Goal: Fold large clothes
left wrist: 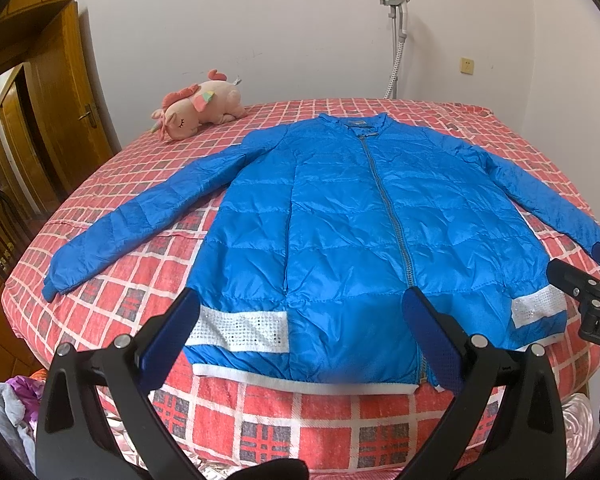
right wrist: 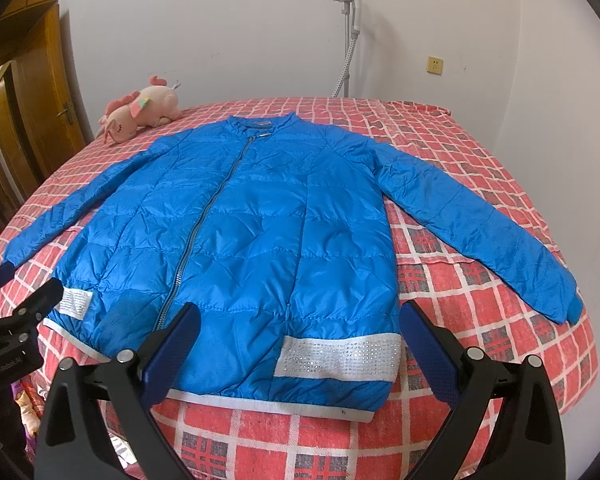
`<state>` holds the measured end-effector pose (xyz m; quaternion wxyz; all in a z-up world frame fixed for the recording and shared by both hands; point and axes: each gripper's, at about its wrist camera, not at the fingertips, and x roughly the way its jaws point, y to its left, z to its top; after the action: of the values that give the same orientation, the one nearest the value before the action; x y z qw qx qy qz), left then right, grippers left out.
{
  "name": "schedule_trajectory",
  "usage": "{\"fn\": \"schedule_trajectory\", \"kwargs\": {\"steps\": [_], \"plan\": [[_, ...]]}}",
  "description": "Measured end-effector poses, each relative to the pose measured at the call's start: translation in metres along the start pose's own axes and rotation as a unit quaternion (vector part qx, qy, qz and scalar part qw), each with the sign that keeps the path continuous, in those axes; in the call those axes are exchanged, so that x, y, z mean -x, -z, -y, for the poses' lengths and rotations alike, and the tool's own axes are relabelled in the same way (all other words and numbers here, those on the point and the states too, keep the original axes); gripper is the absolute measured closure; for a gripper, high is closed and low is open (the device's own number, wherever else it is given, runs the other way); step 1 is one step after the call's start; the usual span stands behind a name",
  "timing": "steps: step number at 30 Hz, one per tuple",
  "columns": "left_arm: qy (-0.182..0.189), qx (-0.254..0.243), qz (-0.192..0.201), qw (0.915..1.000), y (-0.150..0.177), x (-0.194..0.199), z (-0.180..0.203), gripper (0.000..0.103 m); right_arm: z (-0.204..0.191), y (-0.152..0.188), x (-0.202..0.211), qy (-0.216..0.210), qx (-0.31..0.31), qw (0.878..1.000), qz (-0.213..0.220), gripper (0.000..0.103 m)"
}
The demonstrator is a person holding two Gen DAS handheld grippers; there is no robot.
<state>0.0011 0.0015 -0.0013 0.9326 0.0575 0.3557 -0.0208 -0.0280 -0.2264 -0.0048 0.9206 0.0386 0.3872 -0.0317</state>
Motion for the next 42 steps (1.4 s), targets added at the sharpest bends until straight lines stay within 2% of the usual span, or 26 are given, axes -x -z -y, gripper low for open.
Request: {"fn": "schedule_trajectory", "kwargs": {"steps": [42], "plan": [[-0.001, -0.001, 0.000, 1.0000, 0.002, -0.005, -0.010, 0.003, -0.003, -0.005, -0.010, -0.001, 0.001, 1.000, -0.003, 0.004]]}}
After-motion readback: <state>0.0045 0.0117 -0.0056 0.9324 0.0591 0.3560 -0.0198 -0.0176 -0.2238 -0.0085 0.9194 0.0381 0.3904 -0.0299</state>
